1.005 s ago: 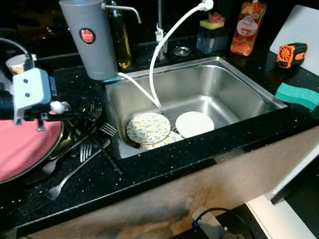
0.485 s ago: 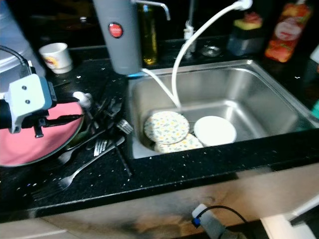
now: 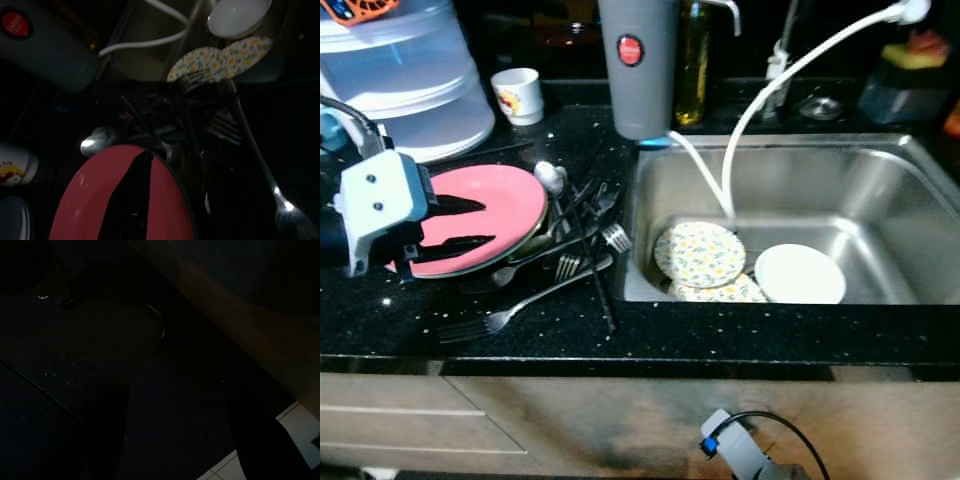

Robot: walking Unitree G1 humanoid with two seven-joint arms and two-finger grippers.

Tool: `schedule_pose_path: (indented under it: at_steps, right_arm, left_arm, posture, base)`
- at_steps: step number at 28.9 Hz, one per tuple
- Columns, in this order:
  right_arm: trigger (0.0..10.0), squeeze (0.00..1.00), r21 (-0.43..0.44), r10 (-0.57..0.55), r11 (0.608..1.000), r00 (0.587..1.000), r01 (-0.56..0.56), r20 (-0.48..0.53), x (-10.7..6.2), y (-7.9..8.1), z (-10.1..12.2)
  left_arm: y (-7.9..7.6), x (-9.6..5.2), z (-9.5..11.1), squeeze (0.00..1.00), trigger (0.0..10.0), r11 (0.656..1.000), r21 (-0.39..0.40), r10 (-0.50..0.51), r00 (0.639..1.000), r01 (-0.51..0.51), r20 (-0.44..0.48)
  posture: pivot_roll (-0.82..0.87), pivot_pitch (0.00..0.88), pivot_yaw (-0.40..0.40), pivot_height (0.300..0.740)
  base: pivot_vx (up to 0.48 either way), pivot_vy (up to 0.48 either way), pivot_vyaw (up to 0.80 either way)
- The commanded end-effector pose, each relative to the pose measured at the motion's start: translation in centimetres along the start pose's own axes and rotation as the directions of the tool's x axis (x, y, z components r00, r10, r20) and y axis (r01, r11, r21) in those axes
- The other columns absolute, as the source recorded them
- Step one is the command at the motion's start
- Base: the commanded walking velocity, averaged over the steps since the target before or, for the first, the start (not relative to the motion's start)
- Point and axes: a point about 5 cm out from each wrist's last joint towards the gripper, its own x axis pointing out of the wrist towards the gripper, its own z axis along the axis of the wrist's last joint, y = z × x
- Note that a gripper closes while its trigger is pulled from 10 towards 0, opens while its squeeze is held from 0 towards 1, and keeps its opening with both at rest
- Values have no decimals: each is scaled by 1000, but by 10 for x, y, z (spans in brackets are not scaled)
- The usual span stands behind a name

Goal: Kitchen organization

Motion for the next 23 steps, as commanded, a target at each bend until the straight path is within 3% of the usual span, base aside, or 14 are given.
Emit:
schedule_pose_path:
  at_steps: [1,7,19,23]
  right_arm:
    - [10000,0,7,9,1000,1000,-9,4,1,3,1]
    - [10000,0,8,11,1000,1000,-11,4,1,3,1]
    - [10000,0,5,-5,1000,1000,5,9,1,3,2]
    - [10000,0,22,7,1000,1000,-7,17,2,4,2]
  left_arm:
    - [-3,5,0,0,10000,999,-40,6,1000,-5,18]
    - [-5,9,0,0,10000,998,-57,1,1000,1,31]
    - [-15,28,5,0,10000,996,-85,-29,995,37,96]
    - [-14,30,5,0,10000,996,-79,-27,995,35,101]
  posture:
    - [51,0,12,740]
    - [49,0,14,740]
    - [41,0,20,740]
    - [42,0,21,740]
  base:
    - [-446,0,0]
    - [-467,0,0]
    - [-21,0,0]
    - [0,0,781]
